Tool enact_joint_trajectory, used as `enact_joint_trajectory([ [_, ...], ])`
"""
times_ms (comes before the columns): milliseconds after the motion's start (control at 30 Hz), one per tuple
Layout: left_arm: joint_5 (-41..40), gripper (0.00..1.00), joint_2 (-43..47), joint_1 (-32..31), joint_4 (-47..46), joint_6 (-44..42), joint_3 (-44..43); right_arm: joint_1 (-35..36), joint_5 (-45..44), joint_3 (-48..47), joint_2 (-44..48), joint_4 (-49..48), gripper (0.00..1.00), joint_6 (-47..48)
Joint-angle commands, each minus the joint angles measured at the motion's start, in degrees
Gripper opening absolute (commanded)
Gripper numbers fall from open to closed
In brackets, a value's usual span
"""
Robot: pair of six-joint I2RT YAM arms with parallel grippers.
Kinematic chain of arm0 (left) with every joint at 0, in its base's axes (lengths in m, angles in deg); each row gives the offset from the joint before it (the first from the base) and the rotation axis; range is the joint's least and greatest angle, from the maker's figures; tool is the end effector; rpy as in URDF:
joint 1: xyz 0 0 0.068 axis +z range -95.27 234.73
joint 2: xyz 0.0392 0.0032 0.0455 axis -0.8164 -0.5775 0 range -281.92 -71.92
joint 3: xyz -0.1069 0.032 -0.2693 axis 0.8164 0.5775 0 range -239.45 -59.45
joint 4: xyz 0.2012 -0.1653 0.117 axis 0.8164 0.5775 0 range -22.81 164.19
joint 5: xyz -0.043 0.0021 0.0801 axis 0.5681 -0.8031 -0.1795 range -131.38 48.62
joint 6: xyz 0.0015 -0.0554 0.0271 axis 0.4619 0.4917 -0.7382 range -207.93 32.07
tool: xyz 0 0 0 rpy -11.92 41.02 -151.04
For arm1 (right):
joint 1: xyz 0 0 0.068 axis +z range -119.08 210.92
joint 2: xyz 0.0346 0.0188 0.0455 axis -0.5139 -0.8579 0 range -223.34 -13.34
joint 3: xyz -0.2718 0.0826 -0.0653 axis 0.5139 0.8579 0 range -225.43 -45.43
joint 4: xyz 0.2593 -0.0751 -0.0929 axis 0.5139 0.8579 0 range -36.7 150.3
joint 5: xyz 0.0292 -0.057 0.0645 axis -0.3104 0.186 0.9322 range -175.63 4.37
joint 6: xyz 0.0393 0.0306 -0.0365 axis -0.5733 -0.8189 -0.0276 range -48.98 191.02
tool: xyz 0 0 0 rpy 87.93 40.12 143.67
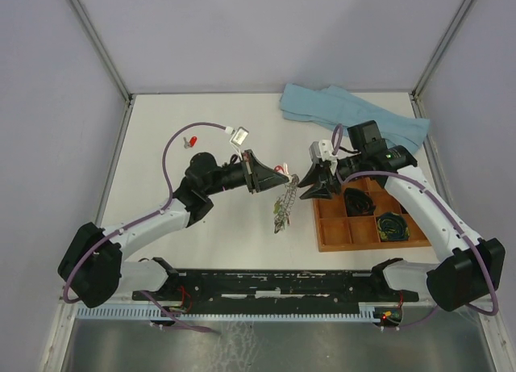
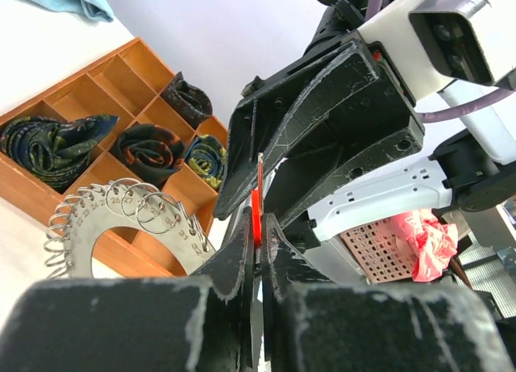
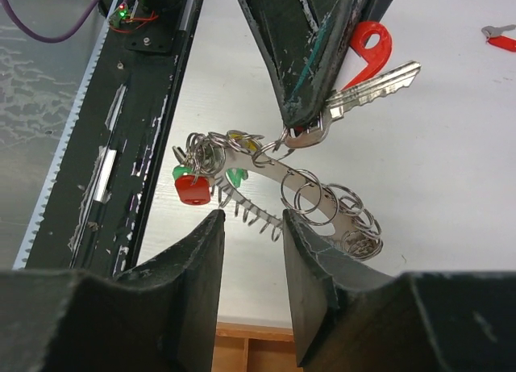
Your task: Remove the keys from the keyring
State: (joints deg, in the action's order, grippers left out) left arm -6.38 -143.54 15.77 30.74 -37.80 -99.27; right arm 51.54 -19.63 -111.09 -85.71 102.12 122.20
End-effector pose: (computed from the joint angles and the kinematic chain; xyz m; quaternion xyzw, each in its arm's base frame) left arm 0.2196 -0.2119 0.2999 0.1571 0.6649 -0.6371 0.3568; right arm 0.2307 0.1323 0.3347 -0.6004 0.5542 0.4363 0.3769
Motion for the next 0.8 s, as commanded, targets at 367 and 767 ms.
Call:
enact_joint_trajectory([
  [367,5.03,0.03,2.04,0.38,-16.55,-5.01,1.20,-0.63,3.08,-8.46,2.10,3.20,0.42,-5.71],
  [767,15.41,0.03,9.82,0.26,-12.30,-31.62,5.33,-1.48,1.90,-5.58,2.15,-4.24,0.42,-11.20],
])
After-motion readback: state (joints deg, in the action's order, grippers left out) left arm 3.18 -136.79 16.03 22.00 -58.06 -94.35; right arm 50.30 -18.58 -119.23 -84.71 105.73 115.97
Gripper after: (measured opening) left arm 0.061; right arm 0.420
